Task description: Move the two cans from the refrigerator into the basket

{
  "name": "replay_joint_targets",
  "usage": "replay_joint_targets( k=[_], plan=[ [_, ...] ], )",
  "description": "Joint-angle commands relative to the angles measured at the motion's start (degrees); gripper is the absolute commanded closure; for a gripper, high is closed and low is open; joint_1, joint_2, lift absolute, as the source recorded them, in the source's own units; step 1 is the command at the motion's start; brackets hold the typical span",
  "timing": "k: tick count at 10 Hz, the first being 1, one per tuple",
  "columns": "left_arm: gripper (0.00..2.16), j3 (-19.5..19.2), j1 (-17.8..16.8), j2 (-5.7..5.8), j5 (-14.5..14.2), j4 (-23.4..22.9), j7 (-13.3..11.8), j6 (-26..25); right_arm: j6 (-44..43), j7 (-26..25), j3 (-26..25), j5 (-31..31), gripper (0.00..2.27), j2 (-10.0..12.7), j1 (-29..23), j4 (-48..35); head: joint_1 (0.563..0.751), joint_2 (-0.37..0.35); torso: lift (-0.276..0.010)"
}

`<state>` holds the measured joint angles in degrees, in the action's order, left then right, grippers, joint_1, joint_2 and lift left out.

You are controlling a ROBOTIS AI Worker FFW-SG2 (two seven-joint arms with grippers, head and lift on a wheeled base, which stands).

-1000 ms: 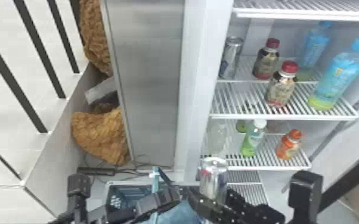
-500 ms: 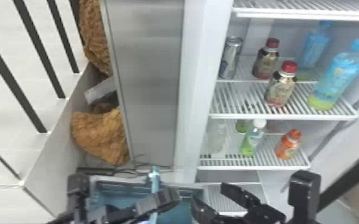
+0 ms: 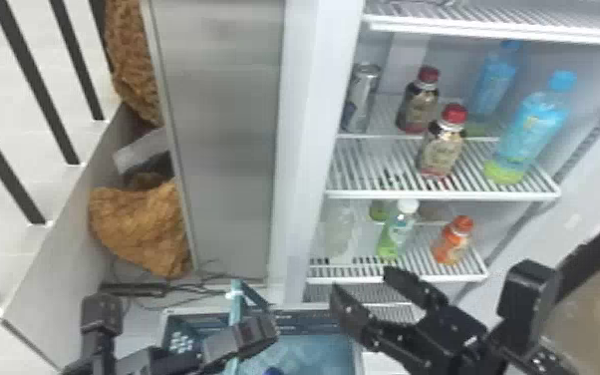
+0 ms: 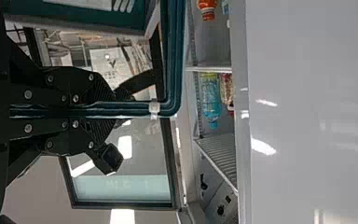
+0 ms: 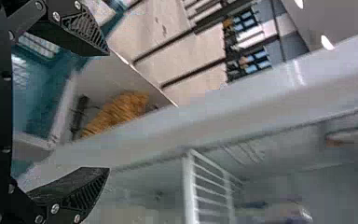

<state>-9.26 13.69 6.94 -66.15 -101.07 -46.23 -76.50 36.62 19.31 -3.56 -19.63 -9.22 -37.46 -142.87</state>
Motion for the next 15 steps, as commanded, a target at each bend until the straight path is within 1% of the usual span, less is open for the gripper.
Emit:
replay_joint_targets(
  k=[1, 2, 4, 7, 9, 12, 14, 15],
  plan=[
    [1.19, 0.0, 0.09, 0.0, 0.0, 0.03, 0.0, 0.0, -3.58, -1.03, -1.69, 1.23, 0.17, 1.05, 0.34, 0.07, 0.695, -0.158, -0.031],
    [1.19, 0.0, 0.09, 0.0, -0.11, 0.03, 0.0, 0.0, -6.11, -2.88, -1.81, 1.35, 0.17, 1.13, 0.48, 0.07, 0.695, -0.174, -0.031],
    [1.19, -0.11, 0.09, 0.0, -0.11, 0.03, 0.0, 0.0, -9.62, -4.72, -1.81, 1.8, 0.17, 1.4, 0.9, 0.49, 0.695, -0.21, -0.031],
    [1.19, -0.11, 0.23, -0.09, -0.34, 0.03, 0.0, 0.0, -14.27, -7.8, -1.81, 2.6, 0.17, 2.01, 1.6, 1.9, 0.695, -0.23, -0.031],
    [1.19, 0.0, 0.09, -0.09, -0.34, 0.03, 0.0, 0.0, -16.66, -10.0, -1.69, 3.4, 0.17, 2.8, 2.73, 4.01, 0.695, -0.247, -0.031],
    [1.19, 0.34, -0.19, -0.09, -0.23, 0.03, 0.18, 0.0, -18.77, -11.49, -1.35, 5.23, 0.18, 3.42, 6.67, 8.23, 0.695, -0.268, -0.031],
    [1.19, 0.57, -0.33, -0.09, -0.34, 0.03, 0.18, 0.0, -19.75, -14.04, 0.02, 5.92, 0.17, 3.77, 9.48, 10.48, 0.695, -0.276, -0.031],
    [1.19, 0.57, -0.33, -0.09, -0.34, 0.03, 0.26, 0.0, -19.89, -14.39, 0.36, 6.49, 0.17, 4.12, 10.88, 12.02, 0.695, -0.275, -0.031]
  ],
)
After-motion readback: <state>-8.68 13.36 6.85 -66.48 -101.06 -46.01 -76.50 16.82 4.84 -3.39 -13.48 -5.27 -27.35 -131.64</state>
